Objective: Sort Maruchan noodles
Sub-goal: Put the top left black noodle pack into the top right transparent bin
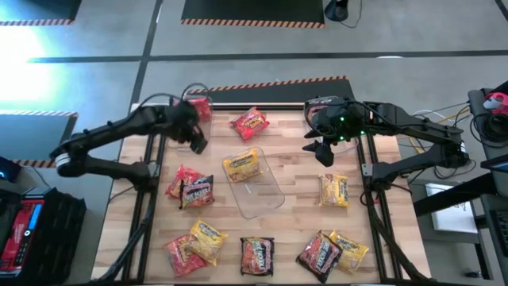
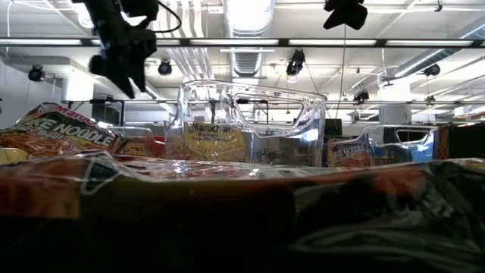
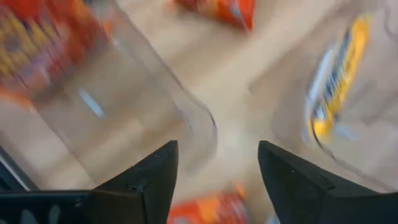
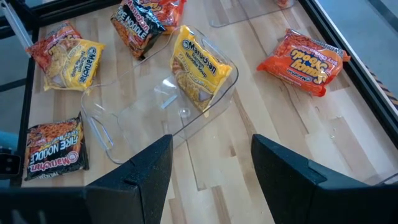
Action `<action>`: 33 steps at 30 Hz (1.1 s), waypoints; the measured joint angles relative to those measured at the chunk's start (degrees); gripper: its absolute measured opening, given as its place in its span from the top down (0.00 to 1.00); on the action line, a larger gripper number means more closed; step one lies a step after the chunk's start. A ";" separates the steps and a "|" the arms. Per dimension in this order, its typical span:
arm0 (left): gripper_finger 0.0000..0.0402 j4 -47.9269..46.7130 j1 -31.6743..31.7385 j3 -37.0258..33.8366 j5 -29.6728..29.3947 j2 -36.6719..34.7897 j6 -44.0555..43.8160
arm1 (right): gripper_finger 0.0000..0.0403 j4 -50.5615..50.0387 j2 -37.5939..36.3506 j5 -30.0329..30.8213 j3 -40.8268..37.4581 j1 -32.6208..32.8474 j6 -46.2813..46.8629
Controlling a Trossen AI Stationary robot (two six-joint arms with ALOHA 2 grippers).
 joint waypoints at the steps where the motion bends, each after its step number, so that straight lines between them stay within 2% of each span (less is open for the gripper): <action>1: 0.46 -1.41 -1.71 -0.43 0.69 -0.72 -2.62 | 0.49 0.00 0.00 0.00 0.00 0.00 0.00; 10: 0.29 -8.05 -24.11 -0.68 0.77 -3.35 -30.52 | 0.49 0.00 0.00 0.00 0.00 0.00 0.00; 18: 0.21 -11.63 -39.58 -4.24 0.34 -2.49 -46.40 | 0.49 0.00 0.00 0.00 0.00 0.00 0.00; 21: 0.20 -10.11 -42.42 -6.80 -1.04 -2.53 -48.16 | 0.49 0.01 0.00 0.00 0.00 0.01 0.00; 26: 0.16 -7.35 -43.32 -12.45 -2.67 -4.00 -48.05 | 0.49 0.00 0.00 0.00 0.00 0.00 0.00; 33: 0.14 3.96 -43.32 -23.36 -4.08 -12.04 -47.02 | 0.49 0.00 0.00 0.00 0.00 0.01 0.00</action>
